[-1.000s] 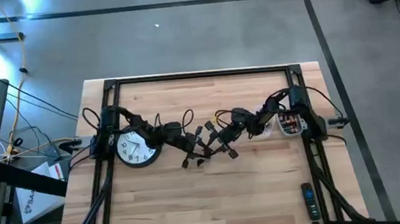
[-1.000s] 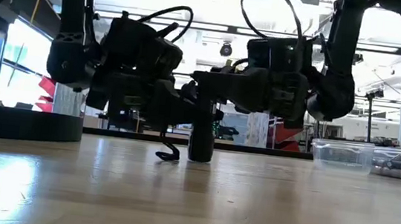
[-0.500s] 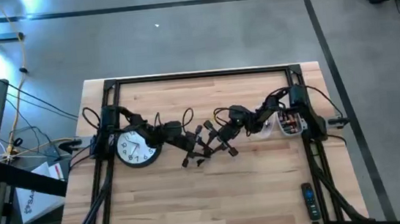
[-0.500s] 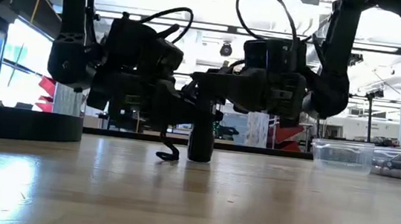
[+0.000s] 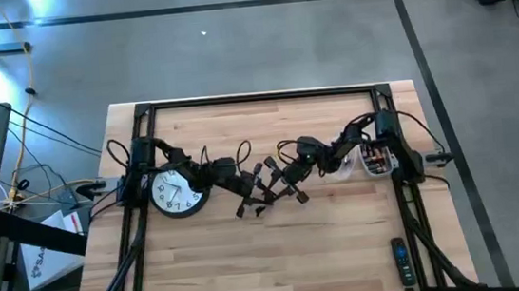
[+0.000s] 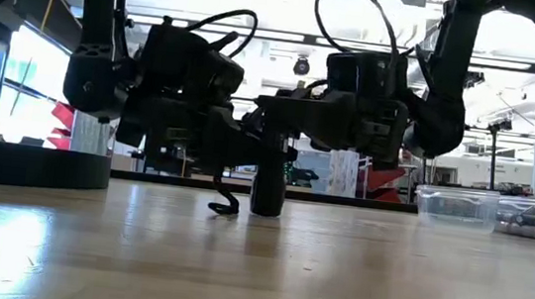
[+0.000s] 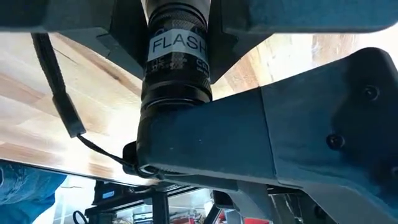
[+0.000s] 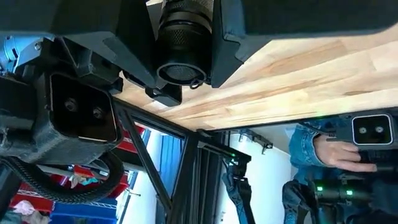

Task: Insert battery
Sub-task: Close the black flashlight lid

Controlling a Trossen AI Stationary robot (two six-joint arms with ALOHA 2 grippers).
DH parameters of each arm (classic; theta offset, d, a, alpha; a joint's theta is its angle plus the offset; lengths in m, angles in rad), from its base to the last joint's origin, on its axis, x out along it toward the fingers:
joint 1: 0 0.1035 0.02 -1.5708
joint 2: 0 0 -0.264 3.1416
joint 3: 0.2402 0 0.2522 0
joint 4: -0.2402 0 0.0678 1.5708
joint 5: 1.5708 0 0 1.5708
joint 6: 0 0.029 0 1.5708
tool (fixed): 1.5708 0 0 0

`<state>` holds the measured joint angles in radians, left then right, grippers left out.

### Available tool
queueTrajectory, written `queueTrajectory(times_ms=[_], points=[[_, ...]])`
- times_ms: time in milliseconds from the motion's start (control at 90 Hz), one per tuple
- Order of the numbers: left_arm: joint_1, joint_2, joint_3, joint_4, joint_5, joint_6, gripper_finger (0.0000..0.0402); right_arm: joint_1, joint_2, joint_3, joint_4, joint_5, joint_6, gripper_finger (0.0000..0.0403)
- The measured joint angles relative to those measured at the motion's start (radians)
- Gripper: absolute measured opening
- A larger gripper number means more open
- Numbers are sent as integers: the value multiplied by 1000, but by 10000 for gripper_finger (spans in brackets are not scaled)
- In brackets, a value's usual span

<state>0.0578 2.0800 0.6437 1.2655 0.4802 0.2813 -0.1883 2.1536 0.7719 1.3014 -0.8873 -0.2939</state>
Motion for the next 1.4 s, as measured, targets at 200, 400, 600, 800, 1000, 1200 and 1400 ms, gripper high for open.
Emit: queueTrajectory(times_ms=[200,400,600,800,1000,1200,1400], points=[[1,0,12,-11,-2,-7,97,-9,0,0,-2,-19,7,87],[0,0,11,-18,-24,-14,97,-9,0,-1,0,-2,36,87],[0,-2,5,-13,-34,-16,97,-7,0,-2,0,28,46,85],[12,-4,-27,24,-44,-30,97,-7,0,-2,0,80,51,82],[36,-4,-61,70,-43,-62,97,-8,0,-1,-5,160,59,82],[42,-4,-87,97,-89,-74,97,-12,0,-2,0,213,92,81],[42,-5,-111,134,-136,-79,97,-13,0,-1,2,259,94,81]])
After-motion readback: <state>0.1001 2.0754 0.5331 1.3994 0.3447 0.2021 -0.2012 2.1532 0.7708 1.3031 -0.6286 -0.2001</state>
